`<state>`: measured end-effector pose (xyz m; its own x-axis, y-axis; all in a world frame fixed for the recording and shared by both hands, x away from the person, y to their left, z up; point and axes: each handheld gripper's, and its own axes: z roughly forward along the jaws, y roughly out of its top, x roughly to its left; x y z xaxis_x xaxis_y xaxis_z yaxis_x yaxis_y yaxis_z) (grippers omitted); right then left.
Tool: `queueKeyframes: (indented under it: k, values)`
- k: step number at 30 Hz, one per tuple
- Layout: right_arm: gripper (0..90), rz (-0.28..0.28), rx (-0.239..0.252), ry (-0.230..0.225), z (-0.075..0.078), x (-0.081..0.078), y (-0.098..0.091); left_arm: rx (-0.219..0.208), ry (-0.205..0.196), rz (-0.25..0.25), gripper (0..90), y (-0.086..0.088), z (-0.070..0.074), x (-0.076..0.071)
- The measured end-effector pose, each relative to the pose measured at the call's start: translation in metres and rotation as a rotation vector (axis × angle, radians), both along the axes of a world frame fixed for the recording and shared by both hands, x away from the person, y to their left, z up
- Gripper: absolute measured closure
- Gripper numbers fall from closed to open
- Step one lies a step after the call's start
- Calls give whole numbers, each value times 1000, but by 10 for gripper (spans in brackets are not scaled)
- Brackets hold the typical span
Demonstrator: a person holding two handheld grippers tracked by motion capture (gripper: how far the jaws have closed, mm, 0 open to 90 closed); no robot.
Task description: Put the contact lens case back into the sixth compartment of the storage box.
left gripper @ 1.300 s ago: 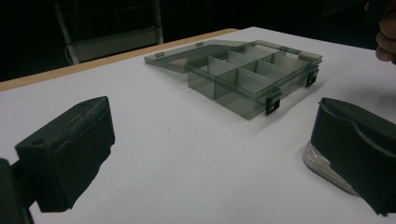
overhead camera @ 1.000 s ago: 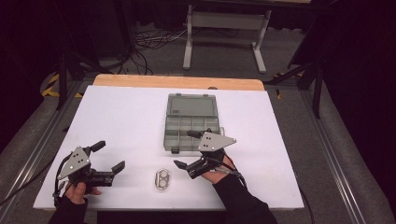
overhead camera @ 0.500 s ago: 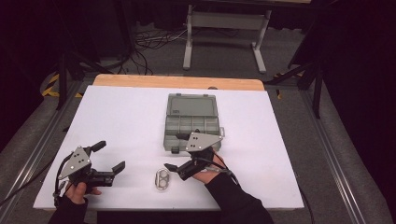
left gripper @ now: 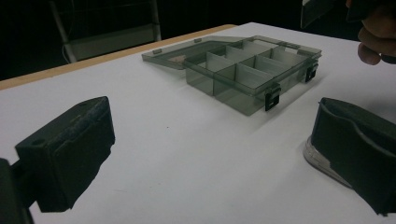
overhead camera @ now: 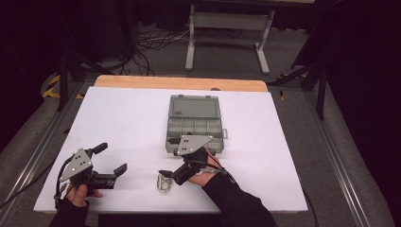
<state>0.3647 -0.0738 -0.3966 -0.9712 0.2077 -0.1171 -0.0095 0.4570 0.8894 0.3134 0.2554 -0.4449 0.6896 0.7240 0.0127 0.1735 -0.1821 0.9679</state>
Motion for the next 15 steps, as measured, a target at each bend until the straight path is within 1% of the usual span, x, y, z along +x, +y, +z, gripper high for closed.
queueKeyframes:
  k: [2, 3, 5, 8, 10, 12, 13, 14, 15]
  values:
    - [18, 7, -2, -1, 0, 0, 1, 1, 0, 1, 4, 0, 0, 0]
    - [35, 26, -13, 7, 1, 0, 3, 1, 1, 1, 4, 0, 0, 0]
    - [35, 33, -21, 8, 1, -1, 3, 0, 0, 1, 4, 0, 0, 0]
    - [35, 57, -80, 14, 0, -1, 6, 3, -2, 0, 4, 0, 0, 0]
    - [35, 68, -98, 22, 0, -1, 6, 3, 0, 2, 4, 0, 0, 0]
    - [35, 70, -105, 24, -1, -1, 6, 4, -1, 2, 4, 0, 0, 0]
    - [41, 86, -132, 29, -3, -2, 8, 2, -1, 1, 4, 0, 0, 0]
    - [41, 86, -132, 29, -3, -2, 8, 2, -1, 1, 4, 0, 0, 0]
    - [46, 102, -155, 35, -4, -3, 10, 1, 0, -2, 4, -1, 0, 0]
